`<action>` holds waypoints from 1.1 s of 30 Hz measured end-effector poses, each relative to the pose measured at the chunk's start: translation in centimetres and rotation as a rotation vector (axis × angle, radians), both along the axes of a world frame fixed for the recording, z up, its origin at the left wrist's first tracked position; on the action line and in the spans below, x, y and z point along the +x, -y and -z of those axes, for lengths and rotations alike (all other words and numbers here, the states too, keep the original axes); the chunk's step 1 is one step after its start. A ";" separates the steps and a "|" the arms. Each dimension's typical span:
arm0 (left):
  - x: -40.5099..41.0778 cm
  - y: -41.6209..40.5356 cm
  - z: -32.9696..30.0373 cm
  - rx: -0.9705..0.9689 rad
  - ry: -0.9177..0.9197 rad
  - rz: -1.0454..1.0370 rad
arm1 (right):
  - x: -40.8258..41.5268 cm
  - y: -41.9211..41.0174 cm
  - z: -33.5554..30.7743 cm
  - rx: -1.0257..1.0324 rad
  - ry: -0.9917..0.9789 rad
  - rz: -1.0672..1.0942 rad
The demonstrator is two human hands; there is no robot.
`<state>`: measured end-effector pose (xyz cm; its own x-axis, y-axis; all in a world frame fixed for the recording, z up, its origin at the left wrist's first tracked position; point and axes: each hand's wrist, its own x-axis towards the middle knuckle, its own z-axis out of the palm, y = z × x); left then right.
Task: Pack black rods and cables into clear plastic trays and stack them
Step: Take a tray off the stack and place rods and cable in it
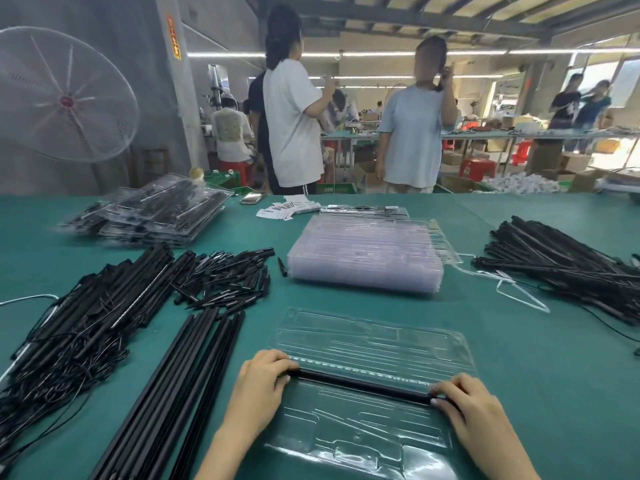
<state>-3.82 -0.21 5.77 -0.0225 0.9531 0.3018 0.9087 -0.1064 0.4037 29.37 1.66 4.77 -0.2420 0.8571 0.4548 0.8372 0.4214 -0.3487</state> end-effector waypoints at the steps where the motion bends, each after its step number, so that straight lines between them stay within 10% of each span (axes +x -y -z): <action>1: 0.2 0.0 0.0 -0.002 -0.029 -0.007 | 0.1 0.2 0.0 0.044 0.003 -0.008; 33: 2.6 2.5 1.2 -0.197 -0.083 -0.331 | 2.2 -2.5 0.5 -0.160 -0.168 -0.019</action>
<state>-1.17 -2.72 4.52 -0.3218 0.9381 0.1279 0.9114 0.2703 0.3105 31.57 4.15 4.29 -0.1913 0.9176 0.3485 0.7540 0.3648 -0.5463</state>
